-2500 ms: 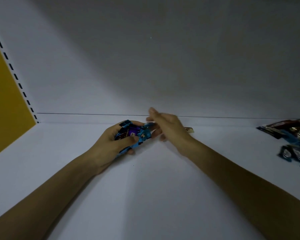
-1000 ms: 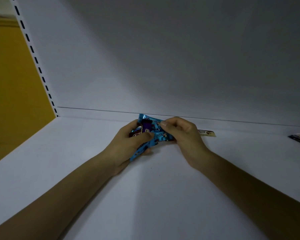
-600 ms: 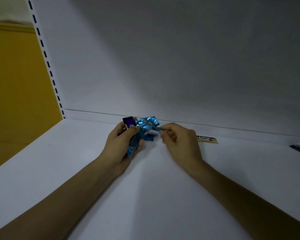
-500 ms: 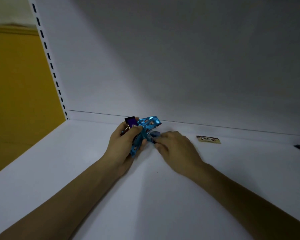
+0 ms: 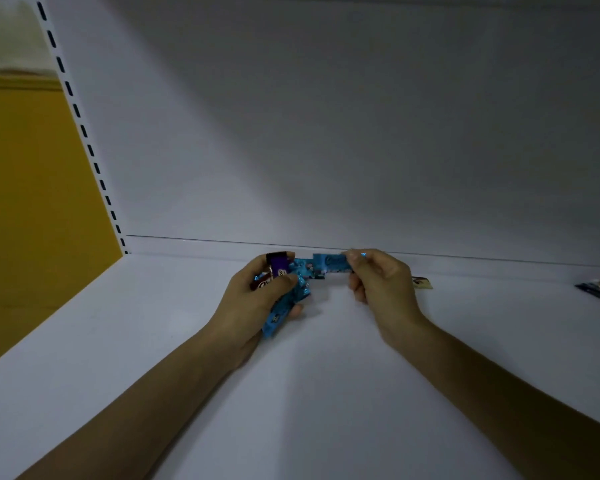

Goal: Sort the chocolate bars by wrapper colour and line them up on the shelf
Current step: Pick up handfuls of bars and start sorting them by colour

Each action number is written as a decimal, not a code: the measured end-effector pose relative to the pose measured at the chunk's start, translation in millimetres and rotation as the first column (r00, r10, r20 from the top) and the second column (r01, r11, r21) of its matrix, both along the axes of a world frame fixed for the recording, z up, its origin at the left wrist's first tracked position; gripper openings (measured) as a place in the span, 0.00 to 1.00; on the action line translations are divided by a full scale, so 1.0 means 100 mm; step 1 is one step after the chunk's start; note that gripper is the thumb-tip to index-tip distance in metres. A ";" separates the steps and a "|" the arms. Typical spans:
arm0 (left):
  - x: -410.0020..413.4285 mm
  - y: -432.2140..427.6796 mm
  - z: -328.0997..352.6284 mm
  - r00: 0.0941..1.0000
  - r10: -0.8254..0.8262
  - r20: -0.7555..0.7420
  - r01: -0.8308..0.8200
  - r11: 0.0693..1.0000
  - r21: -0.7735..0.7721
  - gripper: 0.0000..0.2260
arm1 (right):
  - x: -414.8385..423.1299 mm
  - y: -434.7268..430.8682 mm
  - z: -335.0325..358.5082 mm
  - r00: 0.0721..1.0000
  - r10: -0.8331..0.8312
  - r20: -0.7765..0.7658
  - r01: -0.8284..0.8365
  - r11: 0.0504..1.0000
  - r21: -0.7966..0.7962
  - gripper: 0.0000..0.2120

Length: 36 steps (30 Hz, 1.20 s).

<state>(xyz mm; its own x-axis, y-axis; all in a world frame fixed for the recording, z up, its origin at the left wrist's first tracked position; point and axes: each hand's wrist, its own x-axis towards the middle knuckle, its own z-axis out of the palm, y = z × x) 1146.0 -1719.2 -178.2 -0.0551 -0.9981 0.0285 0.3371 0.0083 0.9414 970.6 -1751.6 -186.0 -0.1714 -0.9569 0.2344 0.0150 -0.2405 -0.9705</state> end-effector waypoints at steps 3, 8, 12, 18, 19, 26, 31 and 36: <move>-0.01 -0.01 0.01 0.988 0.126 -0.086 -0.120 0.991 0.067 0.09 | 0.00 -0.04 -0.02 0.998 -0.015 0.057 0.014 1.000 0.021 0.06; 0.02 -0.02 0.02 0.976 0.181 -0.119 -0.170 0.980 0.102 0.03 | 0.07 -0.04 -0.14 0.735 0.056 -0.676 -0.127 0.990 -0.056 0.14; 0.01 0.00 0.00 0.991 0.115 -0.064 -0.112 0.993 0.046 0.04 | 0.12 -0.05 -0.23 0.370 0.099 -0.924 -0.254 0.967 0.002 0.20; 0.02 0.03 0.01 0.998 0.034 0.056 -0.033 0.999 -0.015 0.07 | 0.07 0.04 -0.07 0.911 0.275 -0.307 -0.302 0.952 -0.044 0.07; 0.02 0.03 0.01 0.997 0.030 0.077 -0.028 0.999 -0.023 0.07 | 0.07 0.05 -0.05 0.918 0.291 -0.269 -0.314 0.948 -0.046 0.05; -0.03 0.00 0.03 0.994 0.045 0.097 -0.043 0.999 -0.018 0.04 | -0.01 0.04 0.04 1.000 0.013 -0.001 -0.013 0.999 -0.042 0.07; -0.03 0.00 -0.03 0.996 0.033 0.087 -0.032 0.999 -0.013 0.02 | 0.04 0.16 -0.07 0.925 -0.156 -0.347 0.059 0.960 -0.273 0.03; -0.02 -0.01 -0.03 0.994 0.086 -0.063 -0.085 0.996 0.019 0.03 | 0.02 0.14 -0.09 0.856 -0.249 -0.452 0.097 0.938 -0.333 0.11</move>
<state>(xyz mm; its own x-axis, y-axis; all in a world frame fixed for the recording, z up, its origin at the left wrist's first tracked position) 1143.7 -1720.1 -181.0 0.0319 -0.9994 0.0130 0.3950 0.0246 0.9184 972.7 -1737.2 -195.4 -0.1203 -0.7981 0.5904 -0.5029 -0.4638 -0.7294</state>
